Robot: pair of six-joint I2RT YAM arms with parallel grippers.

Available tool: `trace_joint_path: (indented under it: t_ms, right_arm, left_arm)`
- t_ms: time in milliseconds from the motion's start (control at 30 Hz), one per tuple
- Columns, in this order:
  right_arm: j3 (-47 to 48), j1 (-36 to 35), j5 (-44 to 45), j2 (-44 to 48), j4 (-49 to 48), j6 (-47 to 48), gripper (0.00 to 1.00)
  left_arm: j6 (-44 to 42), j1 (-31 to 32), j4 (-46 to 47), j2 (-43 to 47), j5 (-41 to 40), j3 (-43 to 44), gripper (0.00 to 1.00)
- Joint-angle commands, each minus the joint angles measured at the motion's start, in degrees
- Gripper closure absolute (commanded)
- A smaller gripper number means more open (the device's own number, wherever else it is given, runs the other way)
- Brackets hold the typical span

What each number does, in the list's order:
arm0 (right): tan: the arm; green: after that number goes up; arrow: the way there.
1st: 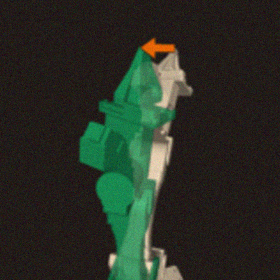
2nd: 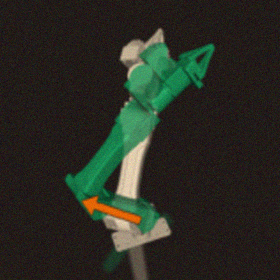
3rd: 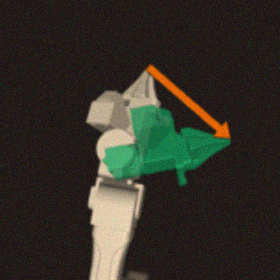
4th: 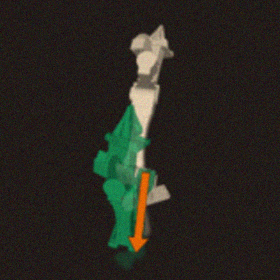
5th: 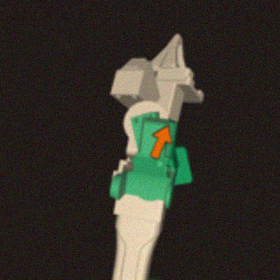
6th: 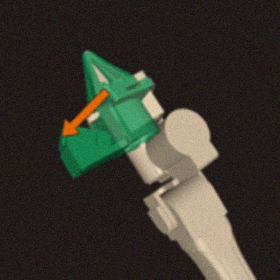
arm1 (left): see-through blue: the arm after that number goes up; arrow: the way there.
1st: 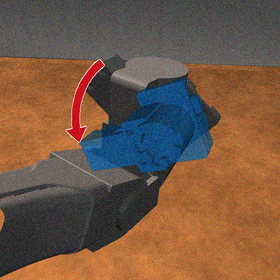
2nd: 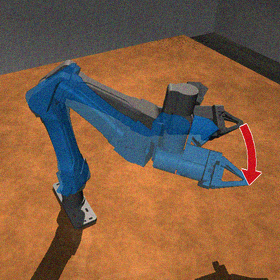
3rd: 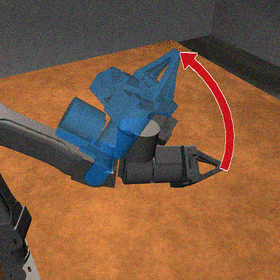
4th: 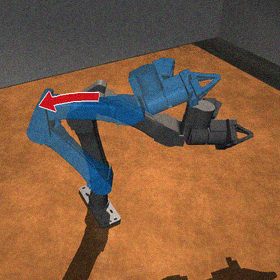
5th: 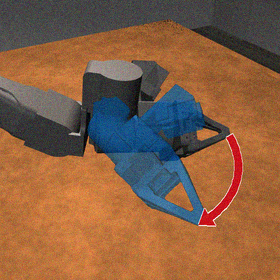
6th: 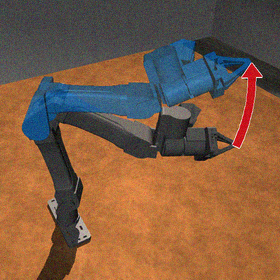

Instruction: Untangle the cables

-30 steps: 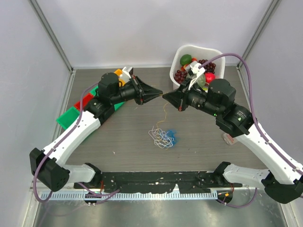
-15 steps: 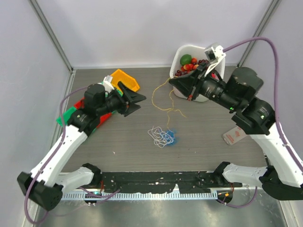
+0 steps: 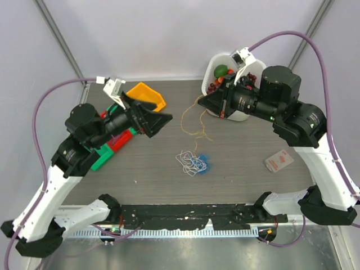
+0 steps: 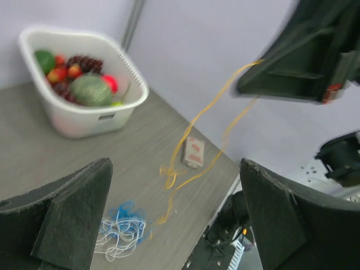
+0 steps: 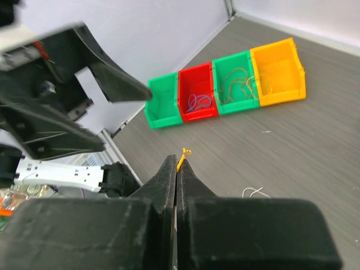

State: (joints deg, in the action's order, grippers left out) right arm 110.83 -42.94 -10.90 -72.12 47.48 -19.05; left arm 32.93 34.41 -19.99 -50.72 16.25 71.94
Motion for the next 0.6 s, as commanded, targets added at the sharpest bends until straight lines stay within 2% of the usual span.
trace_joint_path:
  t_ms: [0, 100, 233, 367, 500, 567]
  right_arm:
    - [2.9, 0.2, -3.5, -0.5, 1.4, -2.7, 0.99]
    - [2.8, 0.0, -3.6, -0.6, 0.5, -3.4, 0.99]
    - [1.9, 0.0, -4.3, -0.2, -0.9, -4.1, 0.99]
    - [0.0, 0.1, -4.3, 0.9, -3.4, -5.3, 0.99]
    - [-1.9, 0.1, -4.9, 1.9, -5.2, -5.8, 0.99]
    - [-3.0, 0.0, -4.5, 2.6, -6.4, -5.8, 0.99]
  left_arm:
    - [-18.9, 10.6, -4.3, -8.7, -5.9, 13.6, 0.0]
    - [-23.8, 16.3, -4.7, -12.7, -9.4, 17.1, 0.0]
    - [-24.8, 17.8, -5.3, -17.9, -5.4, 20.9, 0.0]
    - [-26.7, 19.5, -7.4, -21.5, -9.1, 23.6, 0.01]
    - [-28.6, 21.0, -7.9, -23.7, -15.1, 25.7, 0.12]
    - [-29.1, 21.0, -8.0, -24.7, -14.9, 26.8, 0.23]
